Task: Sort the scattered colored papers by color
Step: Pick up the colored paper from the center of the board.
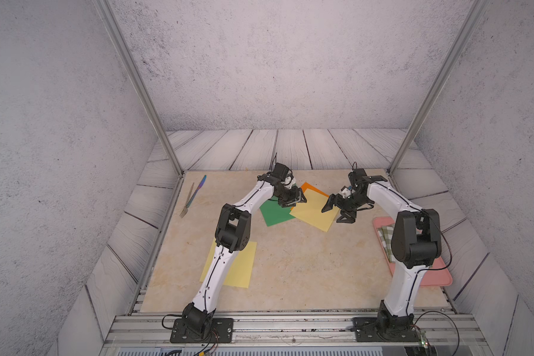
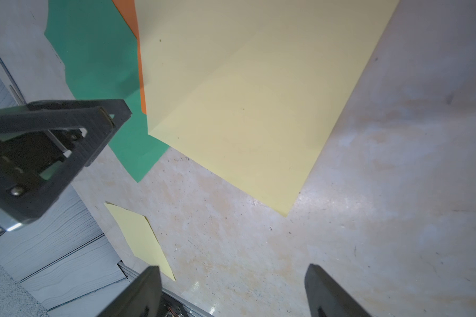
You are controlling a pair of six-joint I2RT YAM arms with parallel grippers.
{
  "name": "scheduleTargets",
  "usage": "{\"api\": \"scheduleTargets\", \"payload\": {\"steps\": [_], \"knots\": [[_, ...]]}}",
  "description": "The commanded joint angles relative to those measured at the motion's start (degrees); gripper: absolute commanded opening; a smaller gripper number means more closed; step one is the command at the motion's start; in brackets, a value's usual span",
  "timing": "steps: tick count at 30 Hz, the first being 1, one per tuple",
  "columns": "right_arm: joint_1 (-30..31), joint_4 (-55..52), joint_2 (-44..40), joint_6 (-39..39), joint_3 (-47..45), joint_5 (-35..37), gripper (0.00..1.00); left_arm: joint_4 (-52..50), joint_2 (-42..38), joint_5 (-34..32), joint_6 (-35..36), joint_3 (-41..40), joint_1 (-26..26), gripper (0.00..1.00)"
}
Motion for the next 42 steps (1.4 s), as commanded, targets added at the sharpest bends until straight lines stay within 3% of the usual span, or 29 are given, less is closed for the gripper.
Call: {"api": "scheduleTargets", "payload": {"steps": [1, 13, 24, 42], "knots": [[-0.46, -0.95, 0.23, -0.92, -1.31, 0.3, 0.86, -0.68, 2.02, 0.55, 0.64, 1.0, -0.47, 0.68], [-2.14, 1.84, 0.72, 1.7, -2.86, 0.77, 0.87, -1.15, 2.86, 0.52, 0.91, -0.96, -0.89, 0.68], [-3.52, 5.63, 6.04, 5.6, -4.59, -1.24, 0.86, 3.88, -0.74, 2.16, -1.35, -12.13, -0.9, 0.67], [-3.31, 5.28, 15.37, 4.71, -2.87, 0.03, 0.8, 3.18, -1.01, 3.24, -2.5, -14.35, -0.98, 0.66]]}}
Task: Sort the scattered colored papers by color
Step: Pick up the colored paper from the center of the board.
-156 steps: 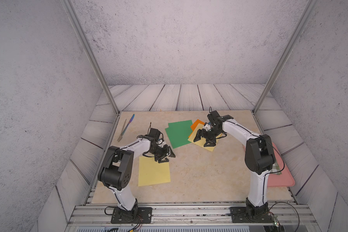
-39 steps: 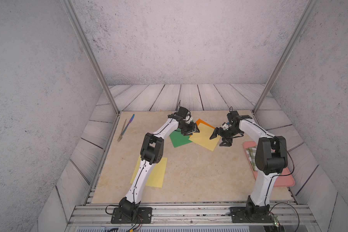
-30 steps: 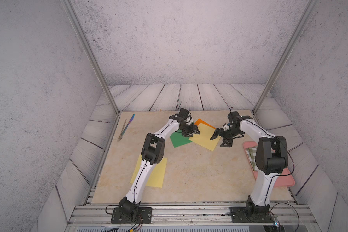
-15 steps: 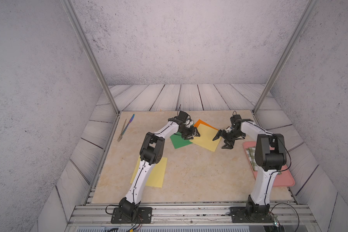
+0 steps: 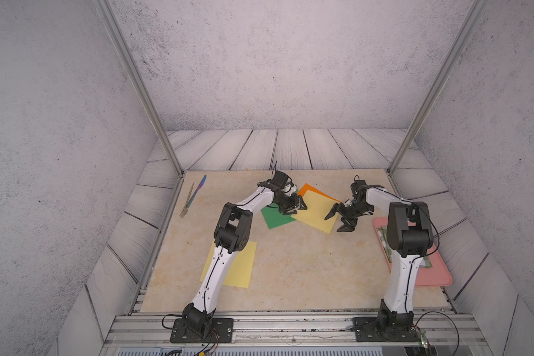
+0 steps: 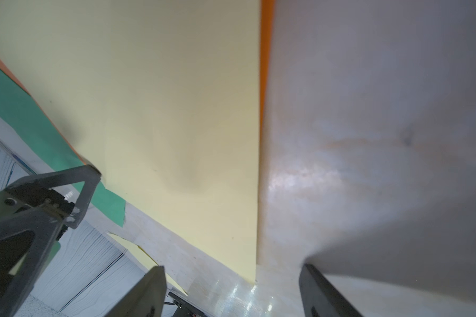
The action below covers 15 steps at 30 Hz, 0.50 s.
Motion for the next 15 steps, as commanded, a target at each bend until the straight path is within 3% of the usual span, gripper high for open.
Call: {"api": "scheduleTargets", "payload": {"steps": [1, 15], "knots": [[0.4, 0.74, 6.0, -1.05, -0.05, 2.99, 0.79, -4.95, 1.13, -0.74, -0.69, -2.93, -0.54, 0.66], [0.56, 3.12, 8.69, -0.99, 2.58, 0.94, 0.72, -4.68, 0.86, 0.05, -1.04, -5.44, -0.54, 0.66]]}}
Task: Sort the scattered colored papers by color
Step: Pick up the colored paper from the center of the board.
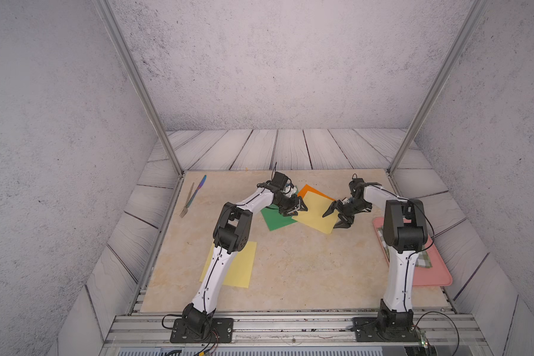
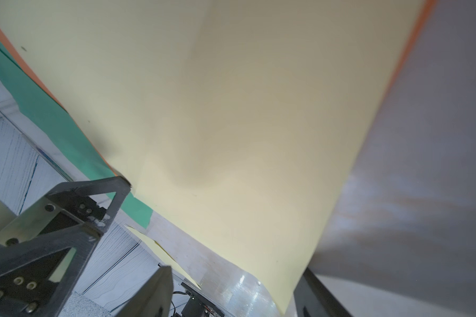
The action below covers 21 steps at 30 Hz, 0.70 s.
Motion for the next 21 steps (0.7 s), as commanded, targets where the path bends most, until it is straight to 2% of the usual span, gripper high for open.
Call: {"api": "scheduleTargets", "payload": {"steps": [1, 10, 21], "knots": [[0.46, 4.61, 4.56, -0.89, -2.29, 4.26, 0.71, -6.15, 1.89, -1.83, -0.34, -2.95, -0.5, 0.66], [0.71, 11.22, 0.18, -1.37, -5.62, 4.3, 0.66, -6.24, 2.28, -1.48, -0.47, -3.05, -0.5, 0.66], [0.85, 9.83, -3.28, -1.17, -7.12, 5.18, 0.65, -6.67, 2.29, -1.82, -0.21, -3.25, -0.5, 0.66]]}}
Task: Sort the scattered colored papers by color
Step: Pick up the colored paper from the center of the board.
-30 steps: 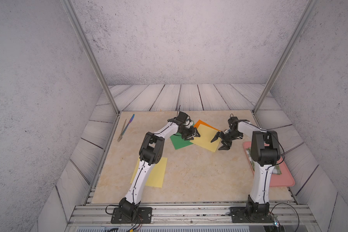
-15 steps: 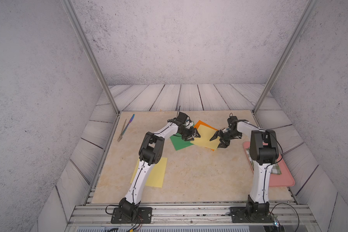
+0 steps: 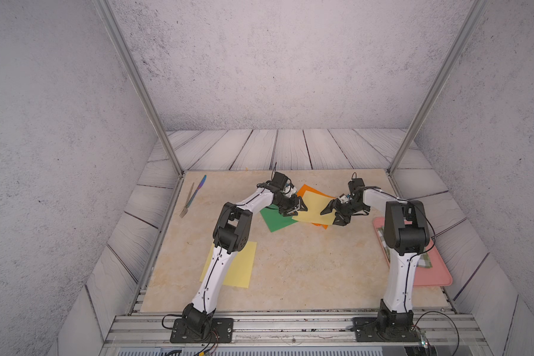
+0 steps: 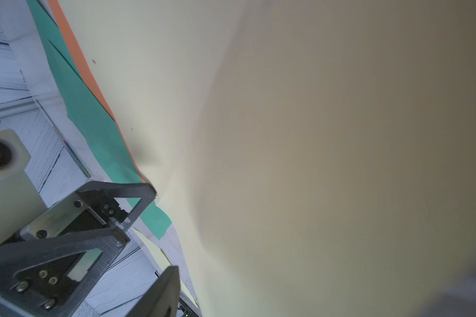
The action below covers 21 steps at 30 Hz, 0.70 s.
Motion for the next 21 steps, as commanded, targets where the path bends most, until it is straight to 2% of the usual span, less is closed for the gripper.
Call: {"api": "scheduleTargets", "payload": {"steps": [1, 4, 10, 16, 21], "knots": [[0.3, -2.85, -0.71, -1.63, -1.21, 6.81, 0.64, -6.91, 2.33, -2.05, -0.23, -3.08, -0.54, 0.66], [0.32, -3.74, -1.44, -2.38, -0.81, 7.46, 0.57, -6.83, 2.48, -2.13, -0.32, -3.18, -0.54, 0.66], [0.33, -4.8, -3.25, -2.88, -0.75, 8.0, 0.51, -6.74, 2.55, -2.13, -0.39, -3.47, -0.54, 0.65], [0.34, -6.06, -5.63, -2.97, -0.2, 7.98, 0.52, -6.81, 2.77, -2.22, -0.4, -3.8, -0.54, 0.65], [0.38, -6.85, -5.03, -3.2, 2.18, 7.18, 0.45, -6.61, 3.14, -2.18, -0.41, -3.75, -0.53, 0.65]]}}
